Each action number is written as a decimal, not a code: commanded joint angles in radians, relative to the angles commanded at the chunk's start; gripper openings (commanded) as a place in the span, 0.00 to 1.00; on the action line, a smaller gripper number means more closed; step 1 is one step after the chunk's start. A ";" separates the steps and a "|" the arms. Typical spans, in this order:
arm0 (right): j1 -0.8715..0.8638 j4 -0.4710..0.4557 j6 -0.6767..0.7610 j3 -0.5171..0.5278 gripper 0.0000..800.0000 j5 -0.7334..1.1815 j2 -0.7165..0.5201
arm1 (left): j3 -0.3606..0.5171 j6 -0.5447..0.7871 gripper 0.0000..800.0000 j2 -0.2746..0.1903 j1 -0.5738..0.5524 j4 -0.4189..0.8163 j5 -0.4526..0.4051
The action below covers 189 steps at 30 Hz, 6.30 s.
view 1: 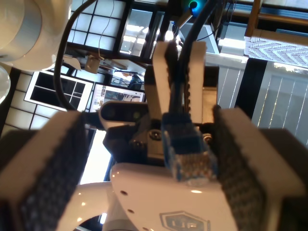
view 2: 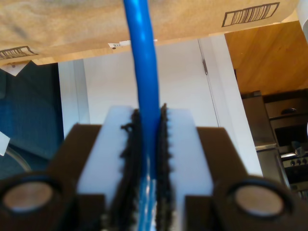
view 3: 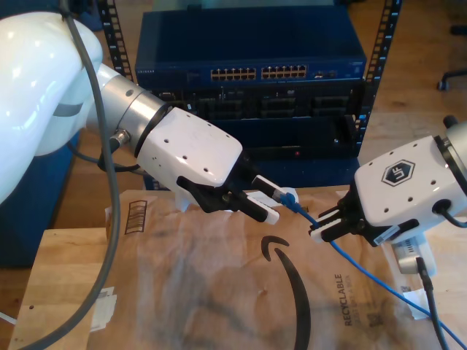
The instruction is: Grab the cable and plug it in
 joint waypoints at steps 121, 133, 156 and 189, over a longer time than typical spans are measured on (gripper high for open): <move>0.675 -0.003 -0.408 0.204 0.50 -1.096 -0.321 | -0.118 -0.204 0.06 0.443 0.178 -0.350 0.526; 0.675 -0.002 -0.408 0.201 0.41 -1.096 -0.307 | -0.112 -0.206 0.06 0.439 0.161 -0.348 0.526; 0.678 -0.002 -0.404 0.203 0.13 -1.119 -0.316 | -0.117 -0.207 0.15 0.440 0.167 -0.351 0.526; 0.322 -0.140 -0.408 0.147 0.02 -1.427 0.017 | -0.143 0.311 1.00 0.216 0.954 0.575 0.295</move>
